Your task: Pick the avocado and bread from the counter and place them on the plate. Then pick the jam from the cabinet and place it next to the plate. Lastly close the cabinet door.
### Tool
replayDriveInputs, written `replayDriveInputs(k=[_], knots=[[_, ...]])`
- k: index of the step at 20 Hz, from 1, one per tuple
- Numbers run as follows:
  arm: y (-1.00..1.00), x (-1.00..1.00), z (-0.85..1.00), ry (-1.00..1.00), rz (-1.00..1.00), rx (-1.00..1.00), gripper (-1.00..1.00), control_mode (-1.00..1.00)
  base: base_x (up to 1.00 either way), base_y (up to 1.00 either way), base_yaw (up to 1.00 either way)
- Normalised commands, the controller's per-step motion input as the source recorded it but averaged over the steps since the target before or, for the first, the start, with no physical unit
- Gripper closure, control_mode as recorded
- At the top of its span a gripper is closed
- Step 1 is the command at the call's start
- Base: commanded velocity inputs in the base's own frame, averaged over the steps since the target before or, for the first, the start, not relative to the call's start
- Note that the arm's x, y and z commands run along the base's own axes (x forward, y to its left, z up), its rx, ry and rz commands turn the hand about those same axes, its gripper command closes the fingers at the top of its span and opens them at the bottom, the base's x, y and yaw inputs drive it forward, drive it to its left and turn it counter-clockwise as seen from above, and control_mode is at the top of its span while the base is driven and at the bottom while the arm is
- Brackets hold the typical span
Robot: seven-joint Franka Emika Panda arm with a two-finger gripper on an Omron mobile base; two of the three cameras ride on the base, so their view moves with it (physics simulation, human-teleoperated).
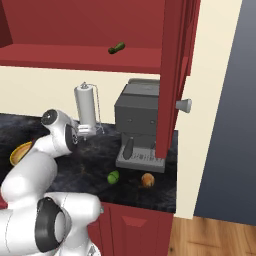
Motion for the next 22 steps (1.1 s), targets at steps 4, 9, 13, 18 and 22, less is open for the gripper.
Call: replayDriveInputs(k=[4,9,13,18,22], knots=[[-0.04,-0.27,0.01,0.10,0.34,-0.30,-1.00,-1.00,0.00,0.00,0.00],[-0.11,-0.49,0.00,0.02,0.29,-0.23,-1.00,-1.00,0.00,0.00,0.00],[-0.36,-0.55,0.00,0.00,0.04,-0.20,-1.00,-1.00,0.00,0.00,0.00],[-0.36,-0.21,0.00,0.05,-0.09,-0.05,-1.00,-1.00,0.00,0.00,0.00],[-0.36,0.00,0.00,0.24,-0.13,0.08,-1.00,-1.00,0.00,0.00,0.00]])
